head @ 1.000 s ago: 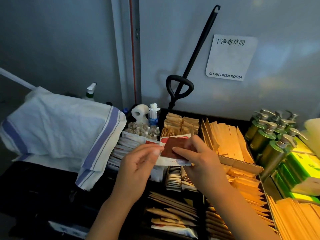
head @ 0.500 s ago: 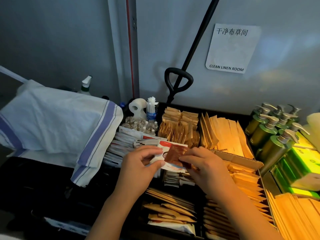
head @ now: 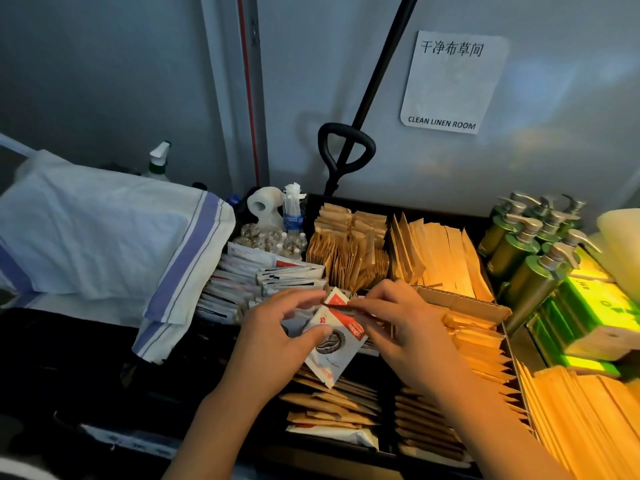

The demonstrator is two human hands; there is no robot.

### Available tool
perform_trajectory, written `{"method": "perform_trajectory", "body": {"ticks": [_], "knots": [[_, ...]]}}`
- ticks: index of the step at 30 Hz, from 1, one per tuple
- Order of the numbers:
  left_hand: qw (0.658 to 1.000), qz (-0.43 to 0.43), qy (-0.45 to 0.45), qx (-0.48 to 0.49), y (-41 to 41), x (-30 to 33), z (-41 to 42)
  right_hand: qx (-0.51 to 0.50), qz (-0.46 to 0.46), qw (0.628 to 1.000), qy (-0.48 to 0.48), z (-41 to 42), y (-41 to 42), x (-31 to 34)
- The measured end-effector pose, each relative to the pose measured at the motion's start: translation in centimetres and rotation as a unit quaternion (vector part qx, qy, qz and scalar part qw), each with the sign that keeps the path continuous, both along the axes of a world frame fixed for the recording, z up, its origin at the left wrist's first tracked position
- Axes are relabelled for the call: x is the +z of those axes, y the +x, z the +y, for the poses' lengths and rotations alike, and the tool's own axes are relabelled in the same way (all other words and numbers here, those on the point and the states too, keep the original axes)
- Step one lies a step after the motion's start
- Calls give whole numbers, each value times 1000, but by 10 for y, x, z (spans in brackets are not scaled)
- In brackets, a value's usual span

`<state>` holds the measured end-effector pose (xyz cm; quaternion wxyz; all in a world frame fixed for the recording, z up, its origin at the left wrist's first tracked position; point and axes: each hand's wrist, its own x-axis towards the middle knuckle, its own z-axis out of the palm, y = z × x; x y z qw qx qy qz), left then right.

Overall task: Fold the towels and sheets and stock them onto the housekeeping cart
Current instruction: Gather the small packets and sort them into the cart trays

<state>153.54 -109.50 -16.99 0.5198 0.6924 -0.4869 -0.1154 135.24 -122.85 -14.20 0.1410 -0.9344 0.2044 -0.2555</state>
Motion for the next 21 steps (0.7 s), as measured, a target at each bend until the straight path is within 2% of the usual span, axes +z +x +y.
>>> {"method": "perform_trajectory", "body": {"ticks": [5, 8, 12, 18, 21], "knots": [[998, -2, -60, 11, 6, 9, 14, 53, 6, 999, 8, 14, 23, 4], [995, -1, -86, 51, 15, 9, 28, 64, -2, 998, 27, 21, 38, 4], [992, 12, -80, 97, 32, 8, 50, 71, -17, 995, 68, 27, 54, -2], [989, -112, -40, 83, 53, 6, 69, 96, -21, 990, 97, 46, 80, -7], [987, -137, -23, 75, 60, 5, 70, 98, -36, 990, 92, 54, 92, -11]]}}
